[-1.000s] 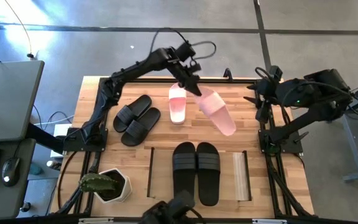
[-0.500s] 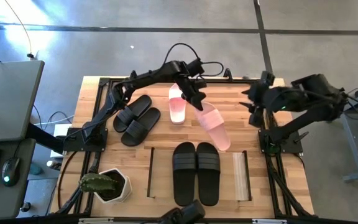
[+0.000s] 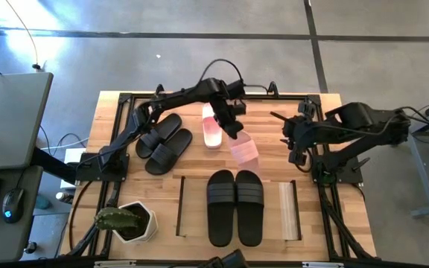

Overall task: Pick and place slides into the shelf
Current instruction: Put the pink slipper under the shelf

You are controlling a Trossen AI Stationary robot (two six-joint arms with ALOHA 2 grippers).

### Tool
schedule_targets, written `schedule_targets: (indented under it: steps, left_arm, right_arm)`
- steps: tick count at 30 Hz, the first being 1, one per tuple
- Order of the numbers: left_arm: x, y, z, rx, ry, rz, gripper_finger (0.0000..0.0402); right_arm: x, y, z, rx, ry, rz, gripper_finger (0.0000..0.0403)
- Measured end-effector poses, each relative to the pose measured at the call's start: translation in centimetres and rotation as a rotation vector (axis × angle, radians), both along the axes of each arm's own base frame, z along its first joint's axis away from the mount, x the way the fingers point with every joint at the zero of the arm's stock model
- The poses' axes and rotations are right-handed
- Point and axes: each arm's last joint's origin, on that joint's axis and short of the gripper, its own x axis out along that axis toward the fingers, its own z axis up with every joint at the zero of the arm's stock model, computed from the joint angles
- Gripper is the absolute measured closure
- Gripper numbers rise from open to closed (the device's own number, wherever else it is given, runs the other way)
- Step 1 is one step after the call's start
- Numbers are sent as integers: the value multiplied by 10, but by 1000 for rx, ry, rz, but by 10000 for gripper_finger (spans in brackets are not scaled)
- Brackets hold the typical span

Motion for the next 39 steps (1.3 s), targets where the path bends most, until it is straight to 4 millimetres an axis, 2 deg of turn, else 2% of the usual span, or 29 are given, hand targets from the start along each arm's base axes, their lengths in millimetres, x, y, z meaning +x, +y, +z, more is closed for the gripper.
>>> schedule_targets:
  steps: [12, 23, 31, 39]
  left_arm:
    - [23, -28, -31, -27, 40, -89, 379]
    - [44, -53, -53, -101, -12, -169, 380]
    - [56, -73, -59, -147, -51, -223, 380]
    - [60, -75, -58, -132, -76, -210, 380]
  right_arm:
    - [-14, -3, 8, 45, -70, -23, 238]
    - [-14, -2, 8, 68, -58, -9, 238]
    - [-14, -2, 8, 71, -58, -7, 238]
    - [-14, -2, 8, 83, -62, -1, 238]
